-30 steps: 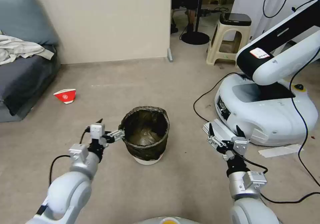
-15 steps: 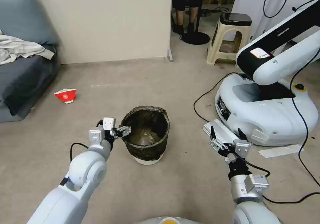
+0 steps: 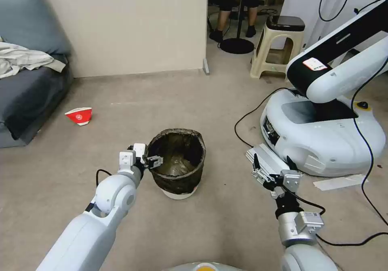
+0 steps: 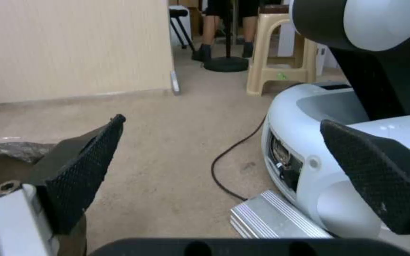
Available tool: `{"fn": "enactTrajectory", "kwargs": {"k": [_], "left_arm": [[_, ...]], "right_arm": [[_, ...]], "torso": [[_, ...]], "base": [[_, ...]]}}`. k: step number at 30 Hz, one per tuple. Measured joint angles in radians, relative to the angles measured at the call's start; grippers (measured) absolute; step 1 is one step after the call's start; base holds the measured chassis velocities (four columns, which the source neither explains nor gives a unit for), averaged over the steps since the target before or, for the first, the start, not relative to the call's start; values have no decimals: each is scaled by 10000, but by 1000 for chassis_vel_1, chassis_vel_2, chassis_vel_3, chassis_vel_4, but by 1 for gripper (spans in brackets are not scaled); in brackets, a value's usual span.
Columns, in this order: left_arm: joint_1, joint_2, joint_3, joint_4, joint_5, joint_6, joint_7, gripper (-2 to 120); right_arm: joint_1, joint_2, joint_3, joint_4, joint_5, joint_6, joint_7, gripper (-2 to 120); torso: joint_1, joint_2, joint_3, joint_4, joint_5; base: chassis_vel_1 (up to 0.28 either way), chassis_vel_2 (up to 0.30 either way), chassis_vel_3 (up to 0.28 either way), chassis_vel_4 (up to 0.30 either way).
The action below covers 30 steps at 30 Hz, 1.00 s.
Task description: Pick up the trash can from the floor.
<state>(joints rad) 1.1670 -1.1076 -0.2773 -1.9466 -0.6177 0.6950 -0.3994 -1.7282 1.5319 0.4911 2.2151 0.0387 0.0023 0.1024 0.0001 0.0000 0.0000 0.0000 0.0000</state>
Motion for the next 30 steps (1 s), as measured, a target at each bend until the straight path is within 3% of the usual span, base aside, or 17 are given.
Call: {"fn": "enactTrajectory", "kwargs": {"k": [12, 18, 21, 30], "left_arm": [[-149, -249, 135, 215, -300, 343, -486, 100], [-168, -264, 134, 328, -312, 392, -572, 86], [-162, -265, 110, 339, -359, 393, -576, 70], [-158, -308, 179, 419, -375, 389, -595, 41]], "right_arm": [[-58, 38, 10, 70, -348, 124, -89, 100], [-58, 52, -19, 57, -368, 144, -103, 100], [-60, 22, -9, 63, -359, 141, -103, 100], [-67, 84, -3, 166, -327, 115, -103, 100]], "torso": [[0, 0, 0, 1, 0], [0, 0, 0, 1, 0], [0, 0, 0, 0, 1], [0, 1, 0, 0, -1]], "base": [[0, 0, 0, 0], [0, 0, 0, 0], [0, 0, 0, 0], [0, 0, 0, 0]]}}
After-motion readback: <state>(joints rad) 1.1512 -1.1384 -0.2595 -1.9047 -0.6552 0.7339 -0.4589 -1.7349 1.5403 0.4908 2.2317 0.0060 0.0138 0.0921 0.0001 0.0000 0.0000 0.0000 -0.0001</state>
